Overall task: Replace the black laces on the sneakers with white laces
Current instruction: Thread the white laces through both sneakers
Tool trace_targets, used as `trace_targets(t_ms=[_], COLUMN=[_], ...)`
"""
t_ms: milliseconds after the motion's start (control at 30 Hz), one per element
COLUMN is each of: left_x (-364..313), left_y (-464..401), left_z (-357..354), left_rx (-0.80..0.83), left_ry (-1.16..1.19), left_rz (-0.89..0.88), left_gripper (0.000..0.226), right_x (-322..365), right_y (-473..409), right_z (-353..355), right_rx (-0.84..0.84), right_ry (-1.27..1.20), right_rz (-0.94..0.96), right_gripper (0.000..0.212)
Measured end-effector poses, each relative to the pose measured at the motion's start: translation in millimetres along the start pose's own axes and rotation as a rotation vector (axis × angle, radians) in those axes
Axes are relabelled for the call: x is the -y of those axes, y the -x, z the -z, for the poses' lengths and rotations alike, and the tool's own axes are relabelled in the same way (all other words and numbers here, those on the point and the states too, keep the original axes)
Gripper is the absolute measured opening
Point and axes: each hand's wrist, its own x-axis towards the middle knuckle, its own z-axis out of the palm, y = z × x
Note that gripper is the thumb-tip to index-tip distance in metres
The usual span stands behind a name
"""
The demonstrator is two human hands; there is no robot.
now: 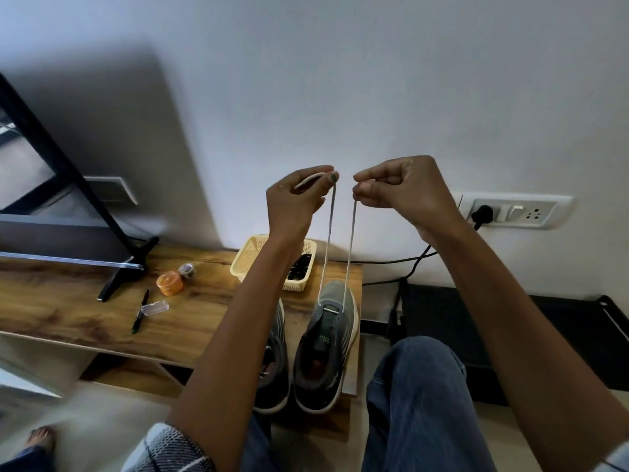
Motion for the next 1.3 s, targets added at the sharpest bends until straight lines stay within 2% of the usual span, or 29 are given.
trace_targets(t_ms=[133, 200, 333, 533, 667, 833, 900, 1000, 1067, 1200, 1300], left_x=[-5.0, -6.5, -2.0, 6.8, 8.4, 12.5, 13.3, 16.4, 17.9, 21.0, 22.7], left_y=[-3.5, -5.6, -6.9, -9.0, -11.6, -17.6, -19.9, -20.9, -20.4, -22.9, -24.2], left_z=[-3.7, -3.9, -3.9, -6.1, -4.6, -2.6, -2.3, -1.7, -2.2, -3.2, -4.8], left_rx=[0.029, 0.026, 0.038, 0.147, 0.150, 0.152, 0.120, 0.069, 0.059, 0.051, 0.044], left_ry=[0.194, 0.193, -0.015, -0.228, -0.288, -0.484, -0.505, -0.495, -0.467, -0.453, -0.440], left_rz=[0.078, 0.065, -0.040, -0.150, -0.197, -0.232, -0.237, -0.220, -0.203, -0.202, -0.197], left_gripper=[0.008, 0.011, 0.011, 0.016, 0.014, 0.011, 0.010, 0.008, 0.008, 0.013, 0.014], right_x=[0.5, 1.9, 10.3, 17.2, 9.1, -0.5, -4.9, -30.6, -69.6, -166.5, -217.3], right_y=[-3.5, -5.3, -9.5, -19.6, -26.4, -27.4, -27.3, -20.4, -5.5, 43.1, 65.0], right_z=[0.2, -0.3, -2.3, -10.2, -12.0, -14.2, -13.5, -8.9, -11.8, -40.4, -58.9], right_rx=[-0.046, -0.074, -0.109, -0.083, -0.064, -0.036, -0.032, -0.078, -0.117, -0.042, 0.026], right_ry=[0.059, 0.128, 0.267, 0.337, 0.340, 0.283, 0.209, 0.067, 0.053, 0.253, 0.373], right_rz=[0.042, 0.080, 0.165, 0.271, 0.248, 0.227, 0.220, 0.142, 0.016, -0.306, -0.402], right_gripper=[0.011, 0.010, 0.008, 0.010, 0.009, 0.009, 0.011, 0.026, 0.027, 0.016, 0.022])
